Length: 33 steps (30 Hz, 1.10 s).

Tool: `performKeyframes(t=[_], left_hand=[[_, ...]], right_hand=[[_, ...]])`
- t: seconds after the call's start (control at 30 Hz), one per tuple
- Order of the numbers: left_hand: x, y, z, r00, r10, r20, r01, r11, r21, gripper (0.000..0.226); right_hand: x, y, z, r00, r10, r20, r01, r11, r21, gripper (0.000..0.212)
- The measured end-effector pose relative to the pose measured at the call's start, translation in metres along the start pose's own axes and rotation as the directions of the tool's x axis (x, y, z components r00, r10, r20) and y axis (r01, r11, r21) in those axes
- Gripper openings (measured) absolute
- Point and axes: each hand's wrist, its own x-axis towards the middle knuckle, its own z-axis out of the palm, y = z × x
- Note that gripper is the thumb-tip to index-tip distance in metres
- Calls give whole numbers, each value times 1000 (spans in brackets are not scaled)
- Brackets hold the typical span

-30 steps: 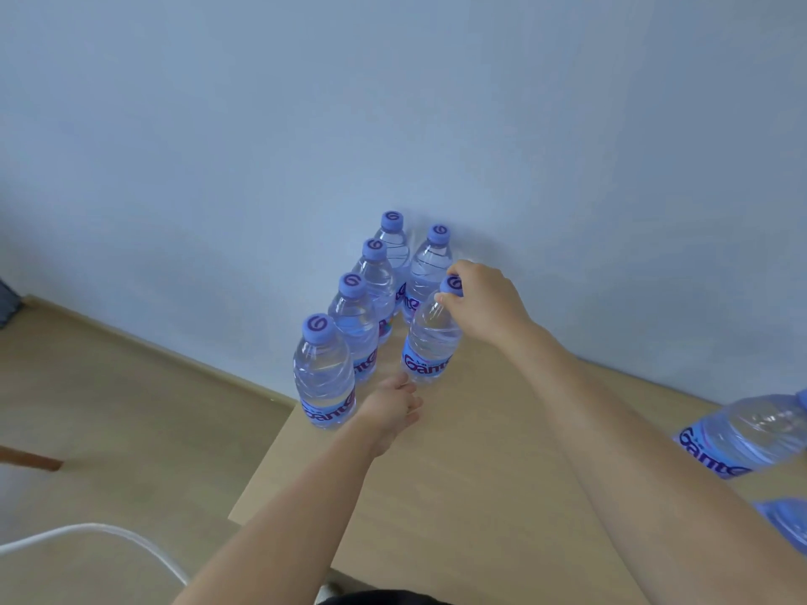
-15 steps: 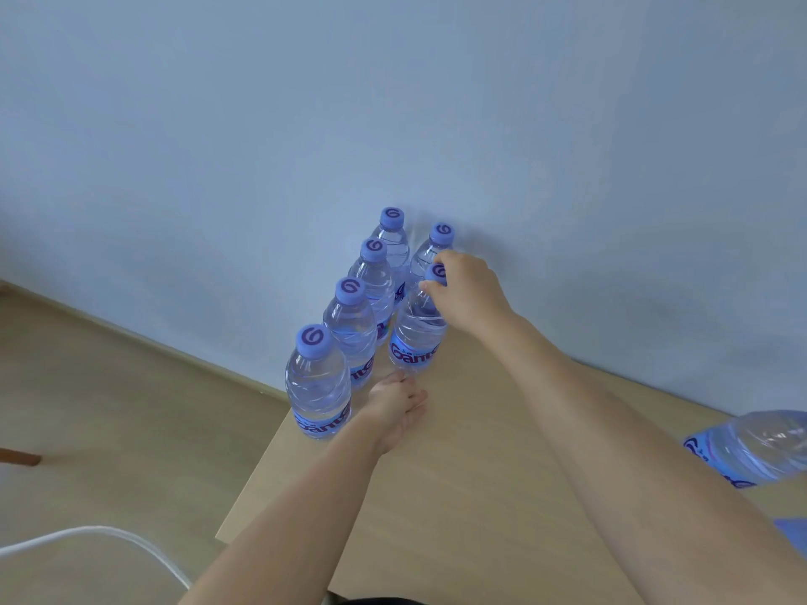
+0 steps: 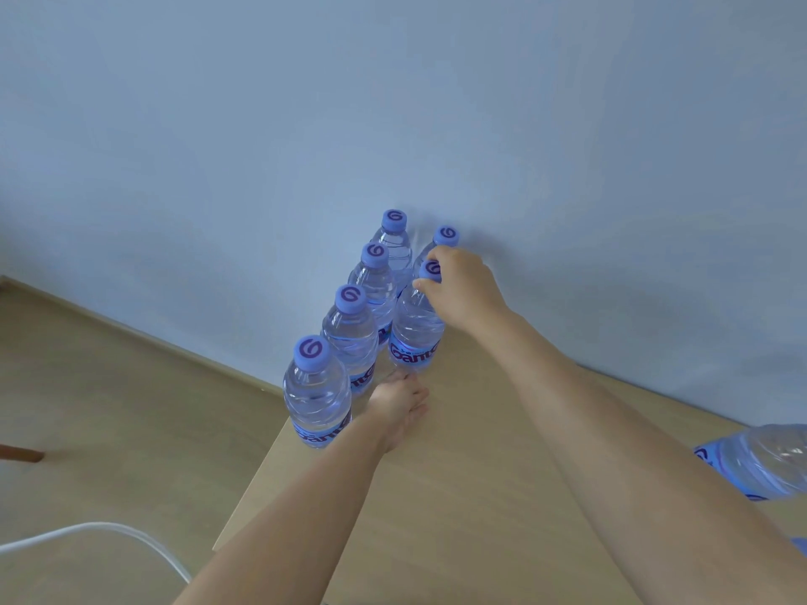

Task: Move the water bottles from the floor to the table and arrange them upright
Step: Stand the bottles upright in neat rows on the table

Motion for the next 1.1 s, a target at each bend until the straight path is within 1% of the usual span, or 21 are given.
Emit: performKeyframes(t=[0.07,0.17,0.2,0.23,0.3,0.43,0.53,0.63,0.77,0.97,1.1], left_hand=[[0,-2,0,1000,2,-3,-1,1000,23,39],[0,-2,1,1000,2,-31,-2,1000,7,34],[-1,-1,2,998,12,-57,-13,1000,-21,31],[-2,-1,3,996,11,-89,-16,998,-61,35],[-5,1,7,991,-2,-132,-14,993,-115,43],[-9,7,18,994,-3,-107,-12,990,-142,50],[-10,11,19,993,11,-118,-28,989,-148,49],[-10,11,18,993,15,-115,-32,988,-148,49],[-8,9,18,992,21,-121,-40,988,-150,48],[-6,9,18,992,13,-127,-30,990,-137,48],[-7,10,18,992,13,-126,-30,990,-135,46]], right_hand=[[-1,3,-1,1000,22,12,-23,998,56,25],[7,7,-14,990,143,18,-143,957,251,45],[13,9,-21,983,183,-3,-174,942,288,44],[21,11,-27,977,213,-32,-195,937,288,41],[35,16,-34,969,234,-80,-209,948,240,39],[52,14,-29,978,210,-15,-206,968,146,29],[58,13,-23,981,195,14,-195,977,89,44],[61,16,-20,983,185,-14,-184,981,56,45],[62,16,-20,986,167,4,-167,986,-8,45],[62,17,-21,993,116,29,-115,993,-35,44],[61,19,-22,996,78,32,-77,997,-19,44]])
